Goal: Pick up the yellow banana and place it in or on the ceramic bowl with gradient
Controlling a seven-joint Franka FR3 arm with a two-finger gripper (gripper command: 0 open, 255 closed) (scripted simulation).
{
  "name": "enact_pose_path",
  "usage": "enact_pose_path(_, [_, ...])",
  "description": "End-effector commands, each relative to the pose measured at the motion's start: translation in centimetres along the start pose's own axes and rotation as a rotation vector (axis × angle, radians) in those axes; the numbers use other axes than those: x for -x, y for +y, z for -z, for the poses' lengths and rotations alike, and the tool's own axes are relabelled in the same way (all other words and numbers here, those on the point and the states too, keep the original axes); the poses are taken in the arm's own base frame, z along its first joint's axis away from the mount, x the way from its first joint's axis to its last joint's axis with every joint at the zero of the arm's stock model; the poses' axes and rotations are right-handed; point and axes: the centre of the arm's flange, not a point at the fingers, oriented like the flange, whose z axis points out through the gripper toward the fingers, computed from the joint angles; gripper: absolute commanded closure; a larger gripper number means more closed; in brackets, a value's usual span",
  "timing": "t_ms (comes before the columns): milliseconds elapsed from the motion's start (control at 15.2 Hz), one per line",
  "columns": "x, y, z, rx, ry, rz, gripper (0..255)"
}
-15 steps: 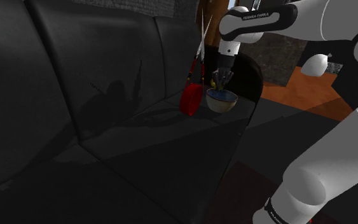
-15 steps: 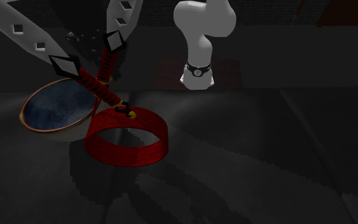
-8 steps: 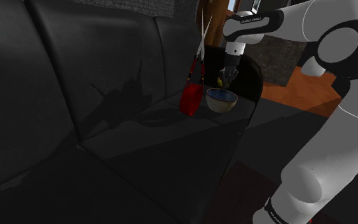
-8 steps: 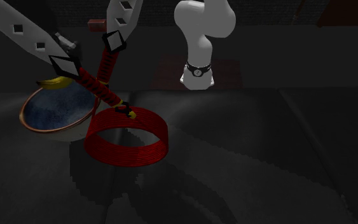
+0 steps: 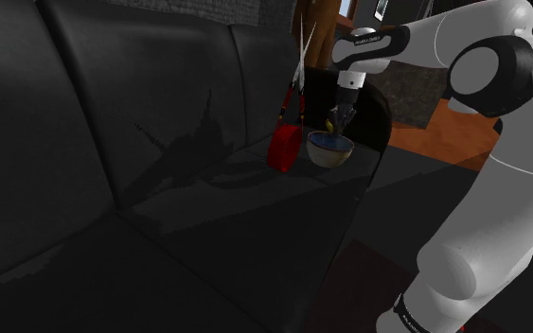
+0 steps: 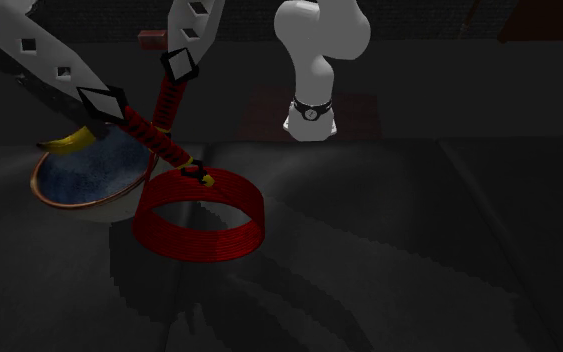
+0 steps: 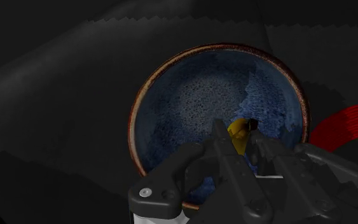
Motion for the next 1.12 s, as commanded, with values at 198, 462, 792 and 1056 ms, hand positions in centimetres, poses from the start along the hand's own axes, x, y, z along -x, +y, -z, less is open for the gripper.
enact_pose_path(198, [-0.2, 0.1, -2.6, 0.000, 0.001, 0.000, 255])
enact_pose_path(462, [-0.2, 0.1, -3.4, 0.000, 0.001, 0.000, 255])
enact_pose_path(792, [-0.2, 0.1, -3.4, 0.000, 0.001, 0.000, 255])
enact_pose_path(1056, [-0.2, 0.1, -3.4, 0.000, 0.001, 0.000, 0])
